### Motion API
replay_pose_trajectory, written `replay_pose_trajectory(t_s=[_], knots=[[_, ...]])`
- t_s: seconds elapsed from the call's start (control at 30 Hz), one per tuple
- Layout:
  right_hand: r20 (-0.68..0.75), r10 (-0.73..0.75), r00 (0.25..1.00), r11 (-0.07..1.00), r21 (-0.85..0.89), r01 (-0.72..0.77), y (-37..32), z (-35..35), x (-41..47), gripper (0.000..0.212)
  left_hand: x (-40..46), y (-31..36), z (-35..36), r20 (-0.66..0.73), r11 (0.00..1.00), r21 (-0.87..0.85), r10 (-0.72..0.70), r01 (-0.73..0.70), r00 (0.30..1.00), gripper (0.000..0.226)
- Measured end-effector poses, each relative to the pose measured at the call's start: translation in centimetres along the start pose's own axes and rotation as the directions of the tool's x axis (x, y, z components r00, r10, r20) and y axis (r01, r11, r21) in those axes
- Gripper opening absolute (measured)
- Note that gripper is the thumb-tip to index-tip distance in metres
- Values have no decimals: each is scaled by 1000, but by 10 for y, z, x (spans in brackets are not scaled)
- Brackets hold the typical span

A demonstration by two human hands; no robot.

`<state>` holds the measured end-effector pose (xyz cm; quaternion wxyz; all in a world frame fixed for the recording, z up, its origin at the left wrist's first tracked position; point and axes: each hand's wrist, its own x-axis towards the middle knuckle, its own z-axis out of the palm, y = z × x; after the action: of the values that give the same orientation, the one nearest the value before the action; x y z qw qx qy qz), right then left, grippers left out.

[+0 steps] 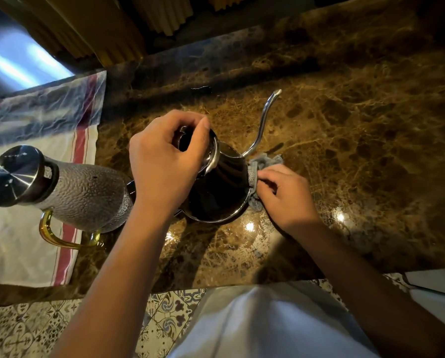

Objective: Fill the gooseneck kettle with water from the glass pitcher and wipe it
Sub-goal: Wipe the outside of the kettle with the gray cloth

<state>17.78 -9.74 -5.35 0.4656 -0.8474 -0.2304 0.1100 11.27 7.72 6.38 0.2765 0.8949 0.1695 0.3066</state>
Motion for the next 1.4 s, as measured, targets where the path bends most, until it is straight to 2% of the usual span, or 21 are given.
replay_pose_trajectory(t_s=[0.17,0.27,0.4,0.6,0.7,0.87,0.9,0.97,1.0,1.07,1.1,1.13,1.23,1.4], knots=[[43,113,993,993,18,-114,-6,1,2,11,-1,0,0,-1,1000,2,-5,5,1000,17],[5,101,995,989,105,-101,-12,3,5,16,0,0,0,3,1000,10,-10,10,1000,17],[24,67,997,986,151,-69,-14,-2,13,23,0,1,0,7,1000,13,-12,12,1000,19],[25,26,999,998,51,-27,-1,-6,12,7,2,1,2,-5,1000,9,-28,28,1000,17],[17,66,998,998,19,-66,2,-2,-2,8,2,1,3,-22,999,14,-45,45,999,16],[-4,90,996,994,67,-89,6,7,-11,14,5,5,6,-35,995,8,-99,100,994,17],[-17,91,996,994,68,-90,7,6,-7,13,7,6,4,14,994,-4,-111,111,994,17],[-44,67,997,997,40,-65,6,4,5,7,12,1,-6,232,996,-6,-81,85,969,23],[-59,41,997,999,15,-40,6,4,12,7,15,-3,-15,376,999,2,-37,39,926,32],[-71,-16,997,1000,-22,14,5,4,27,12,21,-11,-32,613,1000,-8,14,-12,790,49],[-59,-33,998,999,-34,31,4,3,34,14,24,-13,-37,673,1000,-18,30,-24,739,54],[-39,-42,998,998,-39,41,4,3,41,15,25,-15,-40,688,998,-30,60,-54,723,56],[19,-39,999,999,-18,39,3,-2,51,13,24,-16,-35,621,989,-33,135,-146,772,49],[79,20,997,994,105,-28,7,-5,34,6,17,-12,-27,473,982,64,125,-176,872,41]])
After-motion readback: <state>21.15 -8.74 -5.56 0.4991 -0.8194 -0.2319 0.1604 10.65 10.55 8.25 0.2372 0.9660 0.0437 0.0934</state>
